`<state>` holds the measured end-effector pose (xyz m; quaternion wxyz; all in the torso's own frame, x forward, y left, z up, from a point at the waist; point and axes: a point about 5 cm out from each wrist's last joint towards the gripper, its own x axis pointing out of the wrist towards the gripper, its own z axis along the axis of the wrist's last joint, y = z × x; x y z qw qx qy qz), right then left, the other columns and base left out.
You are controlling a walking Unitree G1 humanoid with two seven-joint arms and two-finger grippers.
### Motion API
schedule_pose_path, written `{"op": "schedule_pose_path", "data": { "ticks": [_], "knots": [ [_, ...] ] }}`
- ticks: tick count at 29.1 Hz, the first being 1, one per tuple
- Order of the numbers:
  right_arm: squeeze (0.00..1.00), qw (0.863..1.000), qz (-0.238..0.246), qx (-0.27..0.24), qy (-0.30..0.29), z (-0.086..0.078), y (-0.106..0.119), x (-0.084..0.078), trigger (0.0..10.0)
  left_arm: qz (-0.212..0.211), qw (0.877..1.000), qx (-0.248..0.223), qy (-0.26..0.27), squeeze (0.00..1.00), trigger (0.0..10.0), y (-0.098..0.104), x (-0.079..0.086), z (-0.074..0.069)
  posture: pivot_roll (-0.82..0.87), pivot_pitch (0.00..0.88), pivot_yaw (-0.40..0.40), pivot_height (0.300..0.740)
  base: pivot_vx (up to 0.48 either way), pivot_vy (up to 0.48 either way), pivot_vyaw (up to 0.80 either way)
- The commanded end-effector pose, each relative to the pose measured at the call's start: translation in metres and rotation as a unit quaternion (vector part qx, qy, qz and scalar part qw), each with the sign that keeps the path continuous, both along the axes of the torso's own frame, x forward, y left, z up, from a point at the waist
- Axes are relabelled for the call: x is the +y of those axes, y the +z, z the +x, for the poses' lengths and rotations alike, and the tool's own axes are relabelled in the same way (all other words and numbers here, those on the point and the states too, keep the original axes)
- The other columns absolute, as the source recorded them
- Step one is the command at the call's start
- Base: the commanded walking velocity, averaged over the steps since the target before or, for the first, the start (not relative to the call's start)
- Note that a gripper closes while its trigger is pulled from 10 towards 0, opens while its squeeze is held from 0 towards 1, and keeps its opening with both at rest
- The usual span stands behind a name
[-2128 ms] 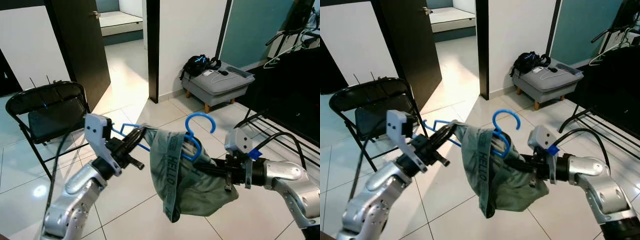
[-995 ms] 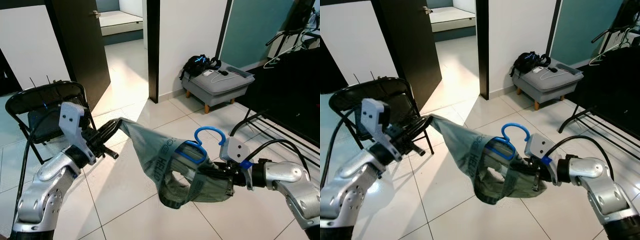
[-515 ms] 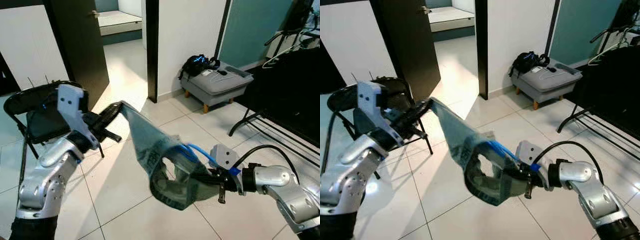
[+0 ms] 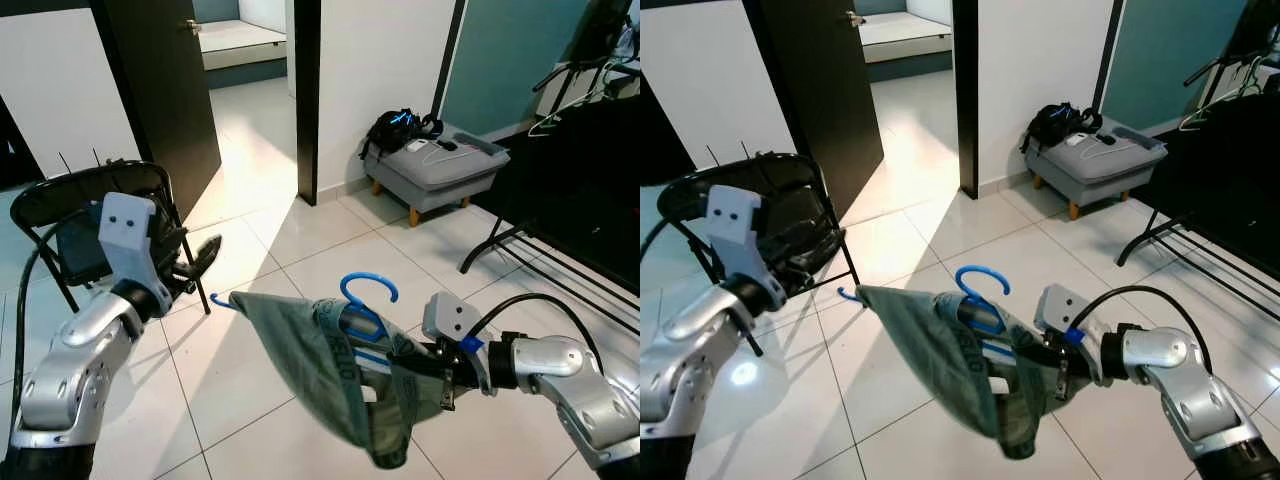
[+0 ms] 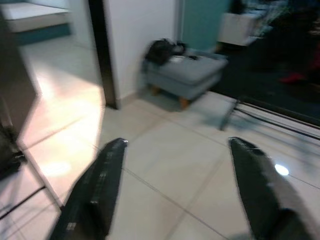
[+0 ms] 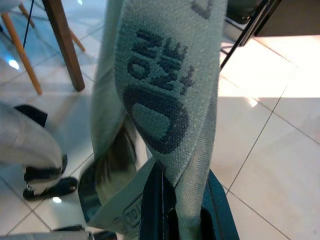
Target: Hang hanger
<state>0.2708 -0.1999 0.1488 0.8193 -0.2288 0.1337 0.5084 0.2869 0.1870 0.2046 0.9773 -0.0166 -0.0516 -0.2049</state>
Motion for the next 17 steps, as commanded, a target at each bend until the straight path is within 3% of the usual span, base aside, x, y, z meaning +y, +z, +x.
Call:
{"op": "schedule_pose_path", "data": {
  "ticks": [1,4,10,12,14,16,17],
  "knots": [
    [0.0,1.0,0.026,-0.011,-0.004,0.003,0.008,0.001,0.0,0.009,1.0,0.012,-0.027,0.0,10.0,-0.004,-0.007,-0.004,0.04,0.0,0.01,0.735,0.0,0.0,0.0],
    [0.0,0.999,0.03,-0.011,-0.005,0.004,0.009,0.002,0.0,0.012,0.999,0.016,-0.027,0.0,10.0,-0.005,-0.007,-0.004,0.04,0.0,0.01,0.735,0.0,0.0,0.0],
    [0.0,0.999,0.022,0.01,-0.021,0.002,0.005,-0.017,0.0,0.009,0.994,-0.035,-0.104,0.0,10.0,0.013,-0.009,-0.018,0.04,0.0,0.01,0.735,0.0,0.0,0.0],
    [0.0,0.999,0.022,0.01,-0.021,0.002,0.005,-0.017,0.0,0.009,0.994,-0.035,-0.104,0.0,10.0,0.013,-0.009,-0.018,0.04,0.0,0.01,0.735,0.0,0.0,0.0],
    [0.0,1.0,0.019,0.02,-0.015,-0.001,0.005,-0.019,0.0,0.019,0.99,-0.045,-0.131,0.0,10.0,0.017,-0.011,-0.022,0.04,0.0,0.009,0.735,0.0,0.0,0.0],
    [0.0,0.999,0.002,0.037,0.005,-0.005,0.004,-0.022,0.0,0.051,0.976,-0.052,-0.204,0.0,10.0,0.022,-0.02,-0.032,0.04,0.0,0.01,0.735,0.0,0.0,0.0],
    [0.0,0.999,0.002,0.037,0.005,-0.005,0.004,-0.022,0.0,0.051,0.976,-0.052,-0.204,0.0,10.0,0.022,-0.02,-0.032,0.04,0.0,0.01,0.735,0.0,0.0,0.0]
  ]
}}
